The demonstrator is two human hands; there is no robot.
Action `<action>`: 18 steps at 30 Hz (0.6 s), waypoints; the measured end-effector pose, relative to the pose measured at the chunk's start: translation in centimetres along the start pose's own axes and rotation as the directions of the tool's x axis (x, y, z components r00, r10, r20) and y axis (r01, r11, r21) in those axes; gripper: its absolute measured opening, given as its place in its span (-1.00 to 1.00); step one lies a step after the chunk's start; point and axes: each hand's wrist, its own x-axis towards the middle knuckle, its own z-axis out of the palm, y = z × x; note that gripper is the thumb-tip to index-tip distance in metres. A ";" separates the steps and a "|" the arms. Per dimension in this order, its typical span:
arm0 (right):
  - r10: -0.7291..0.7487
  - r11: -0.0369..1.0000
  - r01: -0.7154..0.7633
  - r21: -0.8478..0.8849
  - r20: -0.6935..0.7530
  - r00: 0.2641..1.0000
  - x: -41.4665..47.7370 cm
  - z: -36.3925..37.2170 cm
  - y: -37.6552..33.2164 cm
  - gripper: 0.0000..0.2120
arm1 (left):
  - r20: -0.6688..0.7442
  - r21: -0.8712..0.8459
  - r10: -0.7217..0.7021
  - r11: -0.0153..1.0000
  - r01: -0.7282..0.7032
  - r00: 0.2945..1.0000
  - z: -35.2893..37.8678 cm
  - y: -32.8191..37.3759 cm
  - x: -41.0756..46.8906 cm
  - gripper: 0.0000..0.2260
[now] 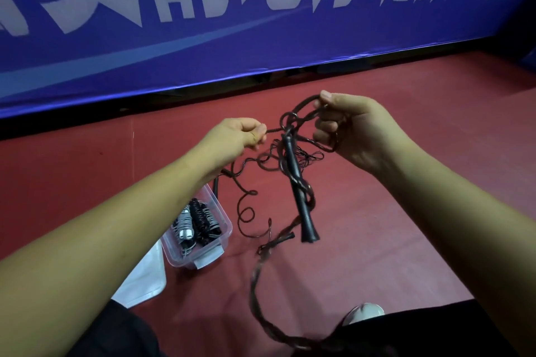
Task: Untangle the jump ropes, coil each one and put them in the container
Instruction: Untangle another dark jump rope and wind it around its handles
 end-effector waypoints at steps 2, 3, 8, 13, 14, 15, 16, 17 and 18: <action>0.056 0.998 -0.056 -0.003 -0.003 0.998 -0.1 0.2 0.2 -0.83 | 0.005 -0.002 0.089 0.996 -0.089 0.996 -0.1 0.5 -0.8 -0.84; 0.088 0.996 -0.088 0.021 -0.004 0.996 0.0 0.3 0.4 -0.84 | 0.041 -0.068 0.134 0.989 -0.132 0.990 0.0 1.0 -1.2 -0.87; 0.212 0.975 -0.210 -0.073 0.023 0.977 0.4 0.8 0.9 -0.67 | 0.206 -0.253 0.167 0.961 -0.113 0.964 1.6 3.2 -2.7 -0.87; 0.217 0.972 -0.205 -0.116 0.103 0.971 0.1 0.1 0.4 -0.53 | 0.103 -0.308 0.044 0.951 -0.011 0.994 2.2 2.9 -2.7 -0.81; 0.202 0.976 -0.191 -0.101 0.114 0.973 0.0 0.0 0.3 -0.57 | 0.066 -0.379 0.009 0.925 0.017 0.998 2.2 2.9 -2.5 -0.79; 0.192 0.975 -0.175 -0.135 0.128 0.973 0.0 0.0 0.2 -0.60 | 0.038 -0.461 -0.023 0.887 0.038 0.999 2.3 2.9 -2.3 -0.77; 0.178 0.966 -0.148 -0.211 0.128 0.976 0.0 0.0 0.3 -0.60 | 0.019 -0.529 -0.043 0.847 0.047 0.999 2.4 3.0 -2.2 -0.76; 0.157 0.947 -0.118 -0.298 0.108 0.982 0.0 -0.1 0.6 -0.57 | 0.007 -0.593 -0.060 0.803 0.052 0.998 2.4 3.1 -2.1 -0.77; 0.133 0.924 -0.097 -0.370 0.072 0.988 -0.1 -0.1 0.9 -0.52 | -0.008 -0.650 -0.076 0.758 0.053 0.997 2.5 3.2 -2.0 -0.77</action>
